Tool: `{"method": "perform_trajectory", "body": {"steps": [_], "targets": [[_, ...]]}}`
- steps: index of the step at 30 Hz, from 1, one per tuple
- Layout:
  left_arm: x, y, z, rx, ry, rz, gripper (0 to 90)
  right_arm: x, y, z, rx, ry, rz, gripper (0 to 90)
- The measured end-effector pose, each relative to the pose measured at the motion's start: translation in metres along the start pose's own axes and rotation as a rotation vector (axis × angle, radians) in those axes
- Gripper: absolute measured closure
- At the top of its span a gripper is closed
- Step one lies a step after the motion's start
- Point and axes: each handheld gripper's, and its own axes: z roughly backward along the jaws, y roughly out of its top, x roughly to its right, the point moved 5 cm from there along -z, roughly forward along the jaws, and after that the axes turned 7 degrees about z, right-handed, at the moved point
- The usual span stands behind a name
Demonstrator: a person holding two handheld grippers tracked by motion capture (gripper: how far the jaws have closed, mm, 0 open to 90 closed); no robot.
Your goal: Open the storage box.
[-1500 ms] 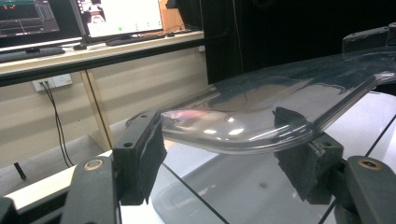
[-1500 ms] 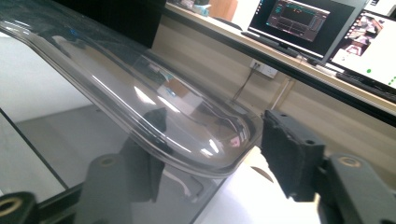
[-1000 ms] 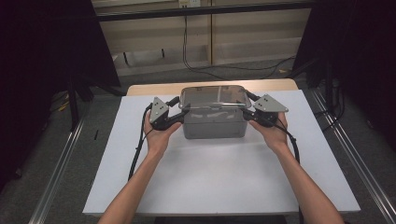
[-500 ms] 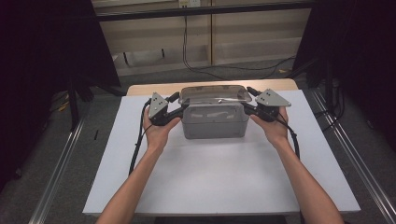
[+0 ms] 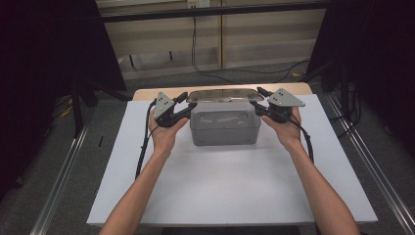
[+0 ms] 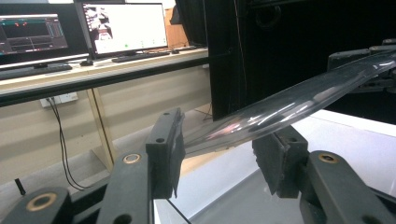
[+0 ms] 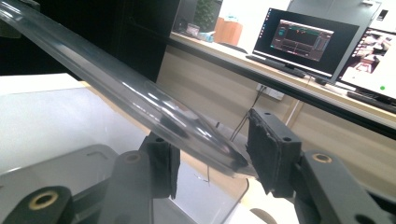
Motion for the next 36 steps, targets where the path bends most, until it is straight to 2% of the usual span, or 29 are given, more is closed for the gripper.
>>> {"method": "perform_trajectory", "body": {"steps": [4, 5, 9, 14, 19, 20, 25, 29, 36], "targets": [[-0.002, 0.003, -0.002, 0.003, 0.003, -0.004, 54.6, 0.002, 0.004, -0.003, 0.006, 0.01, -0.001, 54.7], [-0.003, 0.004, -0.002, 0.0, 0.008, -0.02, 54.9, 0.002, 0.004, -0.004, 0.005, 0.011, -0.002, 54.9], [-0.004, 0.006, -0.004, 0.002, 0.008, -0.018, 55.8, 0.004, 0.006, -0.006, 0.013, 0.009, -0.012, 55.4], [-0.007, 0.01, -0.008, 0.007, 0.007, -0.022, 58.3, 0.009, 0.001, -0.008, 0.016, -0.006, -0.038, 55.8], [-0.007, 0.011, -0.011, 0.01, 0.007, -0.014, 59.6, 0.012, -0.003, -0.011, 0.012, -0.014, -0.041, 55.6], [-0.008, 0.012, -0.011, 0.007, 0.012, -0.025, 59.6, 0.012, -0.003, -0.011, 0.012, -0.014, -0.041, 55.6], [-0.01, 0.015, -0.013, 0.006, 0.009, -0.025, 61.8, 0.017, -0.002, -0.014, 0.005, -0.027, -0.03, 52.9], [-0.011, 0.017, -0.013, 0.009, 0.014, -0.029, 62.3, 0.023, 0.002, -0.016, 0.007, -0.025, -0.033, 52.2], [-0.013, 0.02, -0.017, 0.01, 0.019, -0.036, 63.1, 0.024, -0.007, -0.021, -0.003, -0.014, -0.057, 55.5]]}}
